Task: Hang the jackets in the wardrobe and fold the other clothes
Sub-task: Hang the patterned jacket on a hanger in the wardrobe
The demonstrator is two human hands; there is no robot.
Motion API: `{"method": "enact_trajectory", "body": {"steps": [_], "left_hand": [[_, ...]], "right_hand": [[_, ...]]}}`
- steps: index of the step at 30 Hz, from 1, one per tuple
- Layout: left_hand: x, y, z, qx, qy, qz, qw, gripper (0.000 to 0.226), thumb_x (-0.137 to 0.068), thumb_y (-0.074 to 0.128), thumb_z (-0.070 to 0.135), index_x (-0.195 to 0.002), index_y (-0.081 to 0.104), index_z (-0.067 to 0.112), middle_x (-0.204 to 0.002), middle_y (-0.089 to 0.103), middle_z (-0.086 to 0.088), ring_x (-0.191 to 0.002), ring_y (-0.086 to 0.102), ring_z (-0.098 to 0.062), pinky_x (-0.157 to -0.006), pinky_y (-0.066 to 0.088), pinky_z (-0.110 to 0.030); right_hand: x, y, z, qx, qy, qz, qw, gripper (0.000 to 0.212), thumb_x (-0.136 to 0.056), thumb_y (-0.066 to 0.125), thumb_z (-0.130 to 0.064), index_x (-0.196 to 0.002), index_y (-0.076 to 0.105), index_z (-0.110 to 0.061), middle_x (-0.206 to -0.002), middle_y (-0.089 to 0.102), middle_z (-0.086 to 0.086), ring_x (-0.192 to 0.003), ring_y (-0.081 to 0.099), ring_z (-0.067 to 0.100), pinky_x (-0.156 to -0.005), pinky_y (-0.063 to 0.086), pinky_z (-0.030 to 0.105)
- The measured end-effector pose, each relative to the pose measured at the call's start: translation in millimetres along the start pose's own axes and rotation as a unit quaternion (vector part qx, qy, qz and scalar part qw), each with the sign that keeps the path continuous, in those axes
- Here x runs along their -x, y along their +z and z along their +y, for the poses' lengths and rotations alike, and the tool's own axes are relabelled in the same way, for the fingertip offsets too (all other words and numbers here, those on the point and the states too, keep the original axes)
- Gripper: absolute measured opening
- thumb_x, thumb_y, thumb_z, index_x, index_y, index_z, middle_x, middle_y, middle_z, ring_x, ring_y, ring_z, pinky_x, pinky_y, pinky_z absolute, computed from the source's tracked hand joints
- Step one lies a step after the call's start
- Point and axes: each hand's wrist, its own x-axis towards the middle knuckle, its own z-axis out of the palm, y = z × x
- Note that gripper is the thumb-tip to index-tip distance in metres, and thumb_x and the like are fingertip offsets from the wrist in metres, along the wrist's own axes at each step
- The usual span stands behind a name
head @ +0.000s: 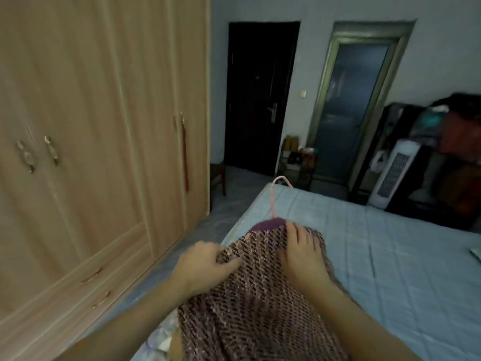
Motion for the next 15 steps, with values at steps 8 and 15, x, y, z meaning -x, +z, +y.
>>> {"method": "enact_trajectory", "body": {"steps": [8, 15], "left_hand": [[-21.5, -163.2, 45.0, -0.256, 0.118, 0.138, 0.950, 0.055, -0.089, 0.023, 0.071, -0.075, 0.052, 0.027, -0.062, 0.056, 0.011, -0.067, 0.059, -0.007, -0.054, 0.044, -0.029], [2.1, -287.9, 30.1, -0.345, 0.078, 0.274, 0.894, 0.019, -0.097, 0.040, 0.046, -0.092, 0.033, 0.028, -0.093, 0.048, 0.014, -0.088, 0.047, -0.011, -0.060, 0.041, -0.029]], "right_hand": [[-55.1, -135.6, -5.1, 0.050, -0.071, 0.131, 0.988, 0.032, -0.096, 0.039, -0.049, -0.112, 0.051, -0.024, -0.108, 0.058, -0.004, -0.102, 0.058, 0.019, -0.096, 0.046, 0.045], [-80.3, -181.9, -111.2, -0.132, -0.204, 0.258, 0.935, 0.059, -0.093, 0.005, -0.067, -0.085, 0.043, -0.023, -0.066, 0.052, -0.007, -0.051, 0.053, 0.011, -0.045, 0.048, 0.039]]}}
